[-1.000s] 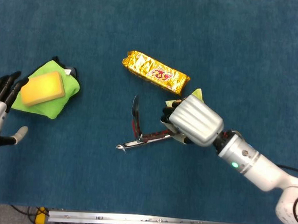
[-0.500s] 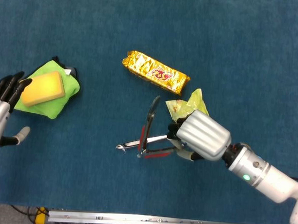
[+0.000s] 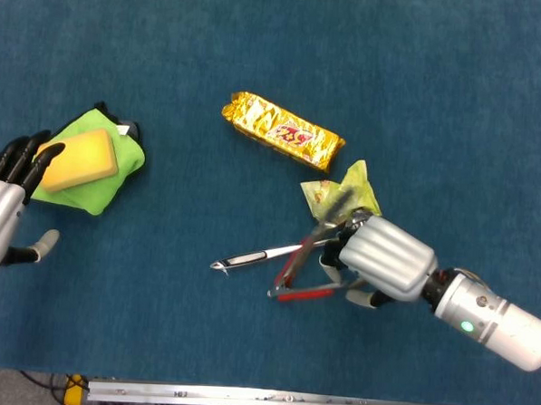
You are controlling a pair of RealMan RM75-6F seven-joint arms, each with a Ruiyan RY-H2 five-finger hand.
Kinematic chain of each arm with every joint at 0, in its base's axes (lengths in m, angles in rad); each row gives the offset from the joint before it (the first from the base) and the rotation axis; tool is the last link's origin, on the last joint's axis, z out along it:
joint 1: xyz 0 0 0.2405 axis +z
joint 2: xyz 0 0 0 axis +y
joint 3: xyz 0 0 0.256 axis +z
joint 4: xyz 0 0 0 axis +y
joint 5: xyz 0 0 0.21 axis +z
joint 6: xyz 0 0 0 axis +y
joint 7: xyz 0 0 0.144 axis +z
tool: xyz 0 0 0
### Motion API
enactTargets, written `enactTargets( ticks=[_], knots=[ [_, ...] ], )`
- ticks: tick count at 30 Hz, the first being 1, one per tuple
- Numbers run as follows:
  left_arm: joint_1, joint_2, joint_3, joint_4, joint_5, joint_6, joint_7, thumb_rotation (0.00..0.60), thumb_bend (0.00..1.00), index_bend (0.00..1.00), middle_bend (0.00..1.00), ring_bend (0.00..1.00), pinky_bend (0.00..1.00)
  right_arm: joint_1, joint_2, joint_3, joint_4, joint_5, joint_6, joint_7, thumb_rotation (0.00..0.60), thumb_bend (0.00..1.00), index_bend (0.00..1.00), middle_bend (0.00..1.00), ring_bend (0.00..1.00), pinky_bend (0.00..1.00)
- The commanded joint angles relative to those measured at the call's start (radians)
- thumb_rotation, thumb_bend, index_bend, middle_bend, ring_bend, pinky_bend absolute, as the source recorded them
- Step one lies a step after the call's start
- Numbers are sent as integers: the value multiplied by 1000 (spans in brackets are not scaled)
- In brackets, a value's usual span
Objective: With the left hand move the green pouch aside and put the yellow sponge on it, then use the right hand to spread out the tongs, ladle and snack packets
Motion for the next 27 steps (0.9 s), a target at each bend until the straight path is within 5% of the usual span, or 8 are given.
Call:
enactTargets(
  ticks=[1,4,10,21,27],
  knots=[
    [-1,1,0,-3,0,1,3,600,265,0,0,0,150,7,25,-2,-19,-5,-18,15,600,173,195,337,360,608],
    [-2,1,0,-6,-1,-2,8,600,265,0,0,0,150,3,40,3,-32,-31,-7,40,600,164,89,280,304,562],
    [-5,-3,1,-9,-5,-7,17,600,265,0,0,0,150,-17,68,37,-33,-64,59,85,600,163,84,278,299,560],
    [-3,-7,7,0,-11,-10,7,600,265,0,0,0,150,-6,98,170,49,82,63,-38,600,164,136,321,299,557],
    [-3,-9,9,5,-11,-13,-2,600,265,0,0,0,150,21,67,199,154,168,7,-139,600,130,143,322,299,548]
  ],
)
